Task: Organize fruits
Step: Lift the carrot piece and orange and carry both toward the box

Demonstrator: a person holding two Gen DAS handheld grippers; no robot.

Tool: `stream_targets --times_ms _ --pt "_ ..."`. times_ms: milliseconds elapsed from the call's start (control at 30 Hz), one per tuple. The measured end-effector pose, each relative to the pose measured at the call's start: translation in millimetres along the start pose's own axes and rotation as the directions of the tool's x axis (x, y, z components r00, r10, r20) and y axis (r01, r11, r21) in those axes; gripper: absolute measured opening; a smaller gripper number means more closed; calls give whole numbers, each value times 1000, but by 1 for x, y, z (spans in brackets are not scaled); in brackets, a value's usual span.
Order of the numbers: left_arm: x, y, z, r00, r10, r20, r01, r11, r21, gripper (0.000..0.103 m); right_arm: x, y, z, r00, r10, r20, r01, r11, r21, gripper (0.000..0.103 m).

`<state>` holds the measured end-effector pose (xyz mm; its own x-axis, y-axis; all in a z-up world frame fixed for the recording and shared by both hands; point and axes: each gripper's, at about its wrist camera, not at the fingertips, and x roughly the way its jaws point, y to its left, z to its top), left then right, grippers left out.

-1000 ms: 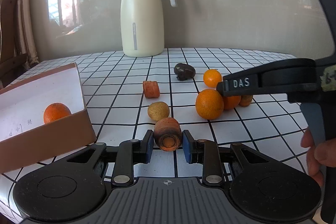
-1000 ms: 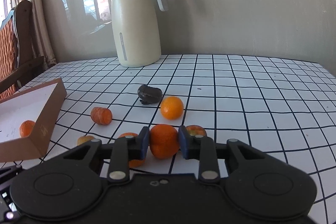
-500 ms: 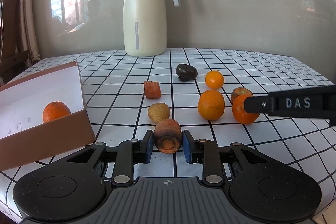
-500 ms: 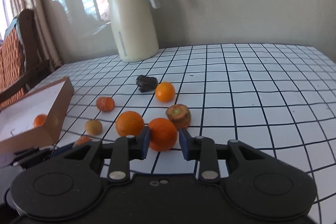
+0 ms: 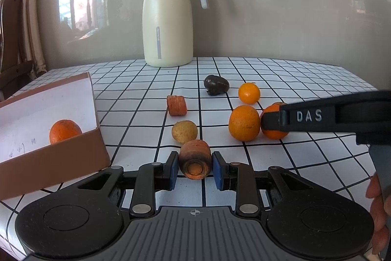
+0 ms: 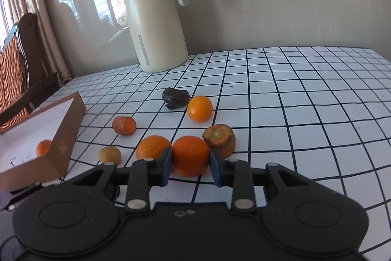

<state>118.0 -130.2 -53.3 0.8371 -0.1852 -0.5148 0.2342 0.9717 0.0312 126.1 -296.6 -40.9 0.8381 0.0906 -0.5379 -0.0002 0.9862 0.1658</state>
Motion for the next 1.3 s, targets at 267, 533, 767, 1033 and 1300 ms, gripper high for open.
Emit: stream_targets --times_ms 267,533,767,1033,1300 --pt "-2 -2 -1 1000 9 9 -9 1000 -6 29 -21 -4 -10 1000 3 -19 -3 1000 -15 24" --pt "-12 7 3 1000 -13 15 13 1000 -27 29 -38 -1 -10 999 39 -13 -39 999 -3 24" --pt "-32 27 3 1000 7 15 -7 1000 -21 29 -48 20 -15 996 88 -27 -89 995 -55 24" --pt "-57 54 -2 999 41 29 -40 999 -30 29 -57 48 -18 988 156 -18 -157 983 -91 24" --pt "-81 80 -10 996 82 45 -80 995 -52 29 -56 80 -17 973 231 -19 -231 965 -127 24"
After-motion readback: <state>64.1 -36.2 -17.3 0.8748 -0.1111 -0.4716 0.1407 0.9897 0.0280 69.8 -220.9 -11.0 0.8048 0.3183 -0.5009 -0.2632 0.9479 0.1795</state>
